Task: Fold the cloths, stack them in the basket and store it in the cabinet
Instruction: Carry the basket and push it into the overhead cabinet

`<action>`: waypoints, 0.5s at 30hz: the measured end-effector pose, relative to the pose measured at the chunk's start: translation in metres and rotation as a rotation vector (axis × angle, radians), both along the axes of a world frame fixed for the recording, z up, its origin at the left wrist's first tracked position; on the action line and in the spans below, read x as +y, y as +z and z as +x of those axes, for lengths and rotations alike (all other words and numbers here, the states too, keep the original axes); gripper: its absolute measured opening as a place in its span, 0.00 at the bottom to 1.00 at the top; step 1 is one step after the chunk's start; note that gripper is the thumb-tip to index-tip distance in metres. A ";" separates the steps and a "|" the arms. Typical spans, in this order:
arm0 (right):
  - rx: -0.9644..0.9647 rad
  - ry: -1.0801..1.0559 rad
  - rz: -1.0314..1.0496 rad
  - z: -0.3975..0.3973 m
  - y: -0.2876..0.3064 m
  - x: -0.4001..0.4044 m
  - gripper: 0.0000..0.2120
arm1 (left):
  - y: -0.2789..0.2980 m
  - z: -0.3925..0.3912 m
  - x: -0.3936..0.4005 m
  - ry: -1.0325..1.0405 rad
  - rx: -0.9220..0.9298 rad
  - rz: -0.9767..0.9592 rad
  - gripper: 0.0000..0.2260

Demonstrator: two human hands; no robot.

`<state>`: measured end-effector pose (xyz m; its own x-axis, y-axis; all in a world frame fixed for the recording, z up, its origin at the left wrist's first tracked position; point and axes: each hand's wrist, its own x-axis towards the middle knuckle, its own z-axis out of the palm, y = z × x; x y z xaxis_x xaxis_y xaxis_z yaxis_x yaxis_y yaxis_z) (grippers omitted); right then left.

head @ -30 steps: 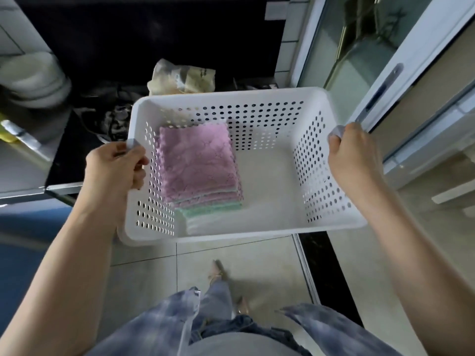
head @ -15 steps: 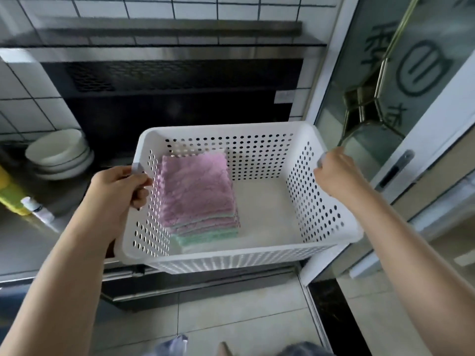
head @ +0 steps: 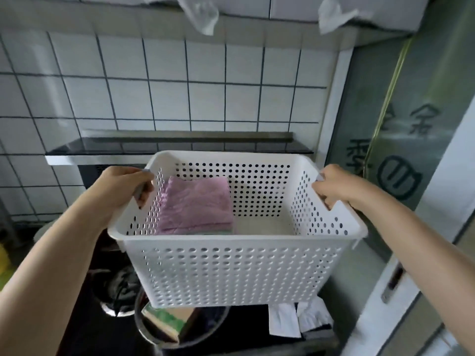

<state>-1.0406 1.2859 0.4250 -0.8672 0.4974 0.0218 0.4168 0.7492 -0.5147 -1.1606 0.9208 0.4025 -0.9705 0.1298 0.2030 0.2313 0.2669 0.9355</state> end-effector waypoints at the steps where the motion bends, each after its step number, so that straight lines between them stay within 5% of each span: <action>1: 0.001 -0.007 -0.011 -0.002 0.010 0.004 0.04 | 0.010 -0.003 0.003 -0.003 0.003 -0.009 0.21; 10: 0.100 -0.035 -0.160 -0.018 0.116 0.035 0.08 | 0.108 -0.030 0.023 -0.008 0.037 -0.023 0.06; 15: 0.125 -0.017 -0.256 -0.014 0.155 0.046 0.04 | 0.162 -0.044 0.042 0.058 0.150 -0.402 0.11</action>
<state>-1.0551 1.3316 0.5805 -0.8573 0.5149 -0.0003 0.3496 0.5817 -0.7344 -1.2049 0.9623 0.5647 -0.9421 0.1740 0.2867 0.3310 0.6201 0.7113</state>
